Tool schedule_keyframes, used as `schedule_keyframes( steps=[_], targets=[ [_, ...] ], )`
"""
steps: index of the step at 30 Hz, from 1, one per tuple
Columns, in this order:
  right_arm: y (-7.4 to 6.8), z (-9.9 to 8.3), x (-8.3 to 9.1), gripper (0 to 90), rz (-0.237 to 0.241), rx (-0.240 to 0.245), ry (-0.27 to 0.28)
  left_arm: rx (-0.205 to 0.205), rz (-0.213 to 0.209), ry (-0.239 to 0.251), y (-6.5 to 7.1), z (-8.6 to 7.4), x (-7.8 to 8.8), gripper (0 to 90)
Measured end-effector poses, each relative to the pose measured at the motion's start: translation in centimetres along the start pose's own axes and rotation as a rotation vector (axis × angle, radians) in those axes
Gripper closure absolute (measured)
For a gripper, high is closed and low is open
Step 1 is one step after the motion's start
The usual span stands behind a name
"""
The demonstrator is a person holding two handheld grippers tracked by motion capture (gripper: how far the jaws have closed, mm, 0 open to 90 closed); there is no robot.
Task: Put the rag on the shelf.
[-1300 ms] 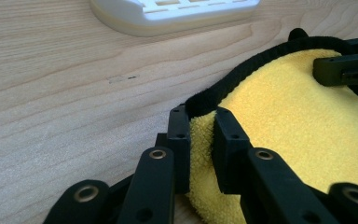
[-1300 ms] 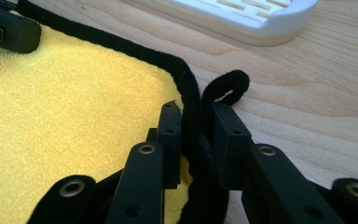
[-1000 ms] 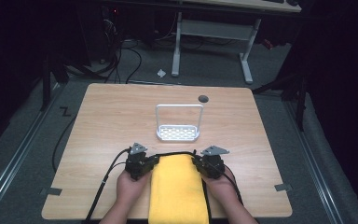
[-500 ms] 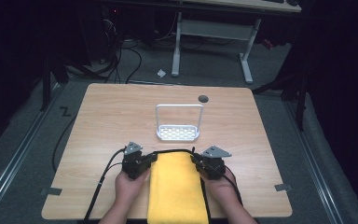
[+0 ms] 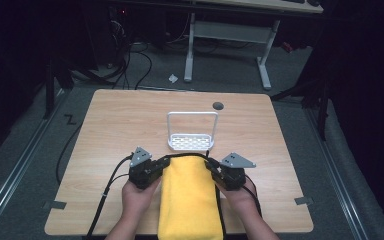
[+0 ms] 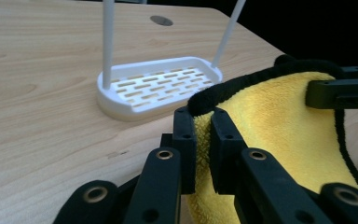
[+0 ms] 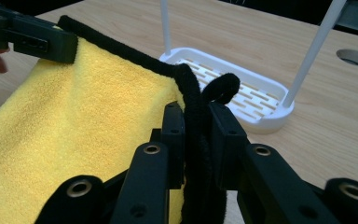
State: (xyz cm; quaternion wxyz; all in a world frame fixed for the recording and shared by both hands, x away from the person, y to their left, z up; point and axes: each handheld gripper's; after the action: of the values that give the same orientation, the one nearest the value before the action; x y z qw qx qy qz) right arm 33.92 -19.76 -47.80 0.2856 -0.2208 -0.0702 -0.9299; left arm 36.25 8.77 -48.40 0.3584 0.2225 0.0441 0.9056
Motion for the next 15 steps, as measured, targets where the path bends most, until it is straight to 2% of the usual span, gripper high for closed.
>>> schedule_keyframes(
  steps=[3,8,15],
  targets=[
    [0.0,0.5,0.2,78.4,-0.003,-0.008,0.012,0.009,-0.005,0.021,0.0,0.8,0.6,82.4],
    [-0.1,1.4,0.7,78.5,-0.027,-0.034,0.039,0.001,0.003,0.043,0.1,2.0,1.2,82.9],
    [-0.2,3.6,1.3,78.5,-0.027,-0.015,0.090,-0.019,0.018,0.089,0.2,4.3,2.0,82.9]
  ],
)
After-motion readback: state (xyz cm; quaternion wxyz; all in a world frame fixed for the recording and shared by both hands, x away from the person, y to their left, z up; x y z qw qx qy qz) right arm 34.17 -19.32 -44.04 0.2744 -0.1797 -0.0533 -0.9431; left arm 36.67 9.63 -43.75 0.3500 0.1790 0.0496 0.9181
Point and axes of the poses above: each handheld gripper's, and its own axes: x roughly backward along the jaws, z roughly out of its top, y roughly to its right, and after that the axes turned 2 degrees about y, right-handed
